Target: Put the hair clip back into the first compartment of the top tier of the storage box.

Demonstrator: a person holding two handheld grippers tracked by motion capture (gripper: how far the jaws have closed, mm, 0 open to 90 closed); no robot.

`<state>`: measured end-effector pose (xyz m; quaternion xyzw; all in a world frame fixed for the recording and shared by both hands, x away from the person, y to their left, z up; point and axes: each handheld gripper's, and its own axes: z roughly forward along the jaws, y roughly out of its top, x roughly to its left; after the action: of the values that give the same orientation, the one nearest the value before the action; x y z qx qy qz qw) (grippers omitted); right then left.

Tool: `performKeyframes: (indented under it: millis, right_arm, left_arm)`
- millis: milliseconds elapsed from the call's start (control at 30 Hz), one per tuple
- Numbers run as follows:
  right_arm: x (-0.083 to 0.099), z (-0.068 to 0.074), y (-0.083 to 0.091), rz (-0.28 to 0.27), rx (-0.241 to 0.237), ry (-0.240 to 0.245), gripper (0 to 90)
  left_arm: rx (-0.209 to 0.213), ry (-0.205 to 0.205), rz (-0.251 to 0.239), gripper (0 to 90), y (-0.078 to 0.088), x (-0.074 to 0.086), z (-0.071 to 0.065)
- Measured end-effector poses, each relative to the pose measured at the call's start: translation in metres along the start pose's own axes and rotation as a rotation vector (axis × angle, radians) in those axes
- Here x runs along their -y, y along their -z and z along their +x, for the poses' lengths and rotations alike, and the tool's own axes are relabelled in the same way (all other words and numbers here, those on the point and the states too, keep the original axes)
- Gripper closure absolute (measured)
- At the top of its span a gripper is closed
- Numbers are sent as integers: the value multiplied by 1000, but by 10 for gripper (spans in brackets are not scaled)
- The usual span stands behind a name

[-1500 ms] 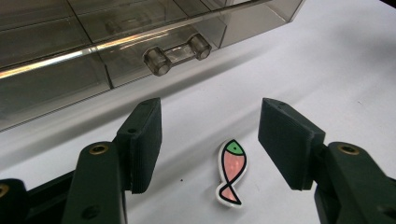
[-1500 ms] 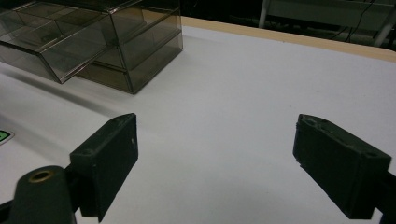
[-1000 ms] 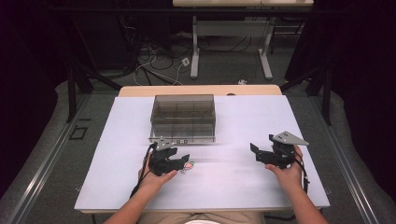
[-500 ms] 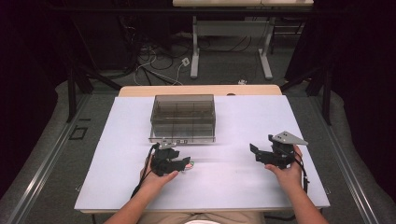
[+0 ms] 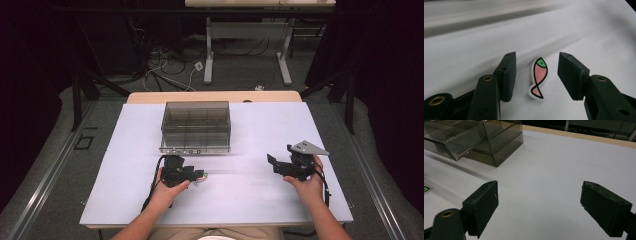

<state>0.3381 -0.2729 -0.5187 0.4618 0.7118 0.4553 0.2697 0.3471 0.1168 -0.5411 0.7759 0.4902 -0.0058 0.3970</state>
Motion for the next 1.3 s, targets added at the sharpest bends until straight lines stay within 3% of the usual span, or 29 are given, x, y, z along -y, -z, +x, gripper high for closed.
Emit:
performKeyframes:
  millis: [133, 733, 1300]
  right_arm:
    - [0, 0, 0, 7, -3, 3, 145]
    - [0, 1, -1, 11, -3, 1, 146]
    - [0, 1, -2, 20, -4, 1, 146]
  left_arm:
    - [5, 33, 7, 510, -2, 0, 0]
    - [-3, 8, 64, 562, -11, 2, 1]
    - [12, -1, 75, 594, -15, 3, -2]
